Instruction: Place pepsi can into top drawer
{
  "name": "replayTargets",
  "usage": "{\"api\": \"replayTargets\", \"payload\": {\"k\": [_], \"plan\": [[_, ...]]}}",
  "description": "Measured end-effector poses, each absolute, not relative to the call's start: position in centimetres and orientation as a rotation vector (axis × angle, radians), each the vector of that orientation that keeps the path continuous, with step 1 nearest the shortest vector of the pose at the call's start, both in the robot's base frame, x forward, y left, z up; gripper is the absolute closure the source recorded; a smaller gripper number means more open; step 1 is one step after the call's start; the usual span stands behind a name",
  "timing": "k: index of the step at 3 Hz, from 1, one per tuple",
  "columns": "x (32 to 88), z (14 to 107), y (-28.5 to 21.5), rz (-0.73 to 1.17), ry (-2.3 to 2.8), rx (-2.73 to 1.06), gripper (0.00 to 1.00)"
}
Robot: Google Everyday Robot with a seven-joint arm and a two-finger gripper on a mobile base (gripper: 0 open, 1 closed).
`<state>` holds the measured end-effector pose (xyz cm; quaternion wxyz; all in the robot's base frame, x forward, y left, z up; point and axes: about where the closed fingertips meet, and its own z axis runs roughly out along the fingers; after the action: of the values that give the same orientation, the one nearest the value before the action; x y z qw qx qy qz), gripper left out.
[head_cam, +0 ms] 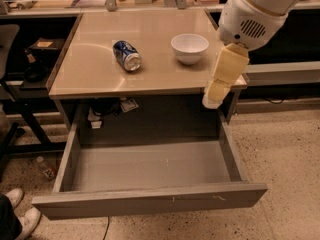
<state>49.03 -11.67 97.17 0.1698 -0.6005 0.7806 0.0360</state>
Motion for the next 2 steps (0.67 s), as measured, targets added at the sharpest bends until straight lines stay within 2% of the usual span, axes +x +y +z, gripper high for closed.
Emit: {"api": "replayTargets", "payload": {"k": [1,2], "plan": [[49.1,97.2,-11.6,0.104,2.217,-1.708,0.00],[48.8,95.8,-9.1,0.160,2.220,-1.670,0.00]]}}
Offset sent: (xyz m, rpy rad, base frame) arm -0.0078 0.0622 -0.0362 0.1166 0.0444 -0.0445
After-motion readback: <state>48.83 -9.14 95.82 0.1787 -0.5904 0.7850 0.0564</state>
